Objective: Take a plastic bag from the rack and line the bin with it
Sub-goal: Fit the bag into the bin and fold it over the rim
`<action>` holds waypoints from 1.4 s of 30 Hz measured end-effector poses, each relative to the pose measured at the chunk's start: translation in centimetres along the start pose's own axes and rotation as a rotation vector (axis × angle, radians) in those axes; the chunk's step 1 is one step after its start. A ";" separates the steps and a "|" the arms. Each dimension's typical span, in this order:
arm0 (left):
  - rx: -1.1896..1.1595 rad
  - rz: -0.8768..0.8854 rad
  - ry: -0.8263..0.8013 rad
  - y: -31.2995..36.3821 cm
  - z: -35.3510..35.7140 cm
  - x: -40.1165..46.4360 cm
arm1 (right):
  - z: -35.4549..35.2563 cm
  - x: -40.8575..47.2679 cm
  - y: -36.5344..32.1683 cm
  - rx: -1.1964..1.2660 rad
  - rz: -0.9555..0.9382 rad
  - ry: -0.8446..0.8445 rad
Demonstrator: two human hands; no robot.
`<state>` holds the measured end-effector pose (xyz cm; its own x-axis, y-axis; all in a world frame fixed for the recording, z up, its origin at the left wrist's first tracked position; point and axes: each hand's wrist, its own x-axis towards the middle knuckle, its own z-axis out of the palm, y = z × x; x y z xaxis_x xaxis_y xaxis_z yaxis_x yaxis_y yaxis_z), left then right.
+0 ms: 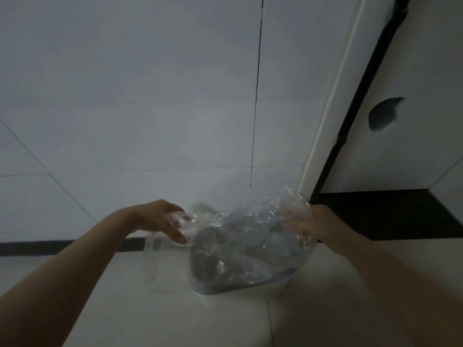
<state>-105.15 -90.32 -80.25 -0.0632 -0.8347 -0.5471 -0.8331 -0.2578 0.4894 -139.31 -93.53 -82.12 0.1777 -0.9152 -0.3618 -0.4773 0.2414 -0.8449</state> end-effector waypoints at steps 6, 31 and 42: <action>-0.094 0.047 0.077 -1.4 3.8 3.3 | 2.8 2.8 2.4 -0.227 -0.073 0.139; 0.161 0.146 0.096 0.1 7.9 4.9 | 5.7 3.3 4.9 -1.114 -0.598 -0.149; 0.289 0.282 0.652 -1.5 10.9 2.8 | 5.4 3.1 4.7 -0.952 -0.609 -0.030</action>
<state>-110.06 -86.96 -89.88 -0.0329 -0.9913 0.1274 -0.9498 0.0707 0.3049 -136.32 -93.50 -89.37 0.6193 -0.7851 -0.0121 -0.7631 -0.5982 -0.2447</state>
